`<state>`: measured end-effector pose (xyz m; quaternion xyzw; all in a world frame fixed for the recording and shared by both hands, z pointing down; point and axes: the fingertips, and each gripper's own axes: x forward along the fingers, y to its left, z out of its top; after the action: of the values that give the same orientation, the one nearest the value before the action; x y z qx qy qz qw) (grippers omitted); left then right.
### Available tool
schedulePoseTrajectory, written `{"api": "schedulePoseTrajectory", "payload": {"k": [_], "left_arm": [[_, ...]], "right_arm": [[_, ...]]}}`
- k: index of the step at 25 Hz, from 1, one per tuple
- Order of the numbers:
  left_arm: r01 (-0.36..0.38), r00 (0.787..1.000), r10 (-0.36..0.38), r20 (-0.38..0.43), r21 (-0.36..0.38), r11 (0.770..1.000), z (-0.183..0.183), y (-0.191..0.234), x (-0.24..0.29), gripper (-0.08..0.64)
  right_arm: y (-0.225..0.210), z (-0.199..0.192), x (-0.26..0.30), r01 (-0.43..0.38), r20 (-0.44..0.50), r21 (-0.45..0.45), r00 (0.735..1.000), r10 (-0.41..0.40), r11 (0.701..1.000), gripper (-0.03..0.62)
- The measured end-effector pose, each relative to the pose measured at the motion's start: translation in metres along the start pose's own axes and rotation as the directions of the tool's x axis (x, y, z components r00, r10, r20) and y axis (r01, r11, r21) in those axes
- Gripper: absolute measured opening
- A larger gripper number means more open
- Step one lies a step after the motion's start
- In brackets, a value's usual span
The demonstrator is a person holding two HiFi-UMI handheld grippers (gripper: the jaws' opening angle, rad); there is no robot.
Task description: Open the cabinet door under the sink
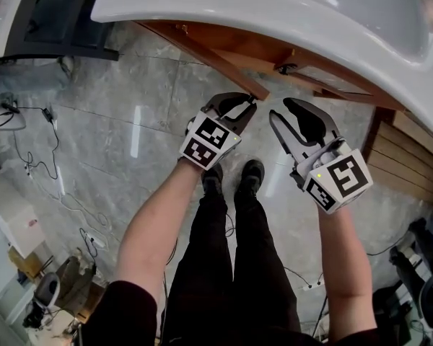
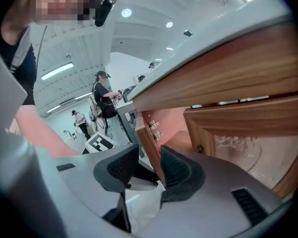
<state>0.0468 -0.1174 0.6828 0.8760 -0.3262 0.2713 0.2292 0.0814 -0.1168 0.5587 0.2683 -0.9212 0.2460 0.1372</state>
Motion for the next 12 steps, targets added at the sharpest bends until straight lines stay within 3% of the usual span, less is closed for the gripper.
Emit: {"api": "schedulePoseTrajectory", "payload": {"k": [7,12], "left_arm": [[0.043,0.999,-0.044,0.016,0.016,0.999,-0.012,-0.003,-0.014,0.086],[0.073,0.997,-0.074,0.003,0.057,0.996,-0.02,-0.005,-0.023,0.086]], "right_arm": [[0.027,0.001,0.025,-0.059,-0.006,-0.06,0.998,0.058,0.996,0.164],[0.041,0.001,0.037,-0.006,0.022,-0.074,1.0,0.008,0.997,0.138]]}}
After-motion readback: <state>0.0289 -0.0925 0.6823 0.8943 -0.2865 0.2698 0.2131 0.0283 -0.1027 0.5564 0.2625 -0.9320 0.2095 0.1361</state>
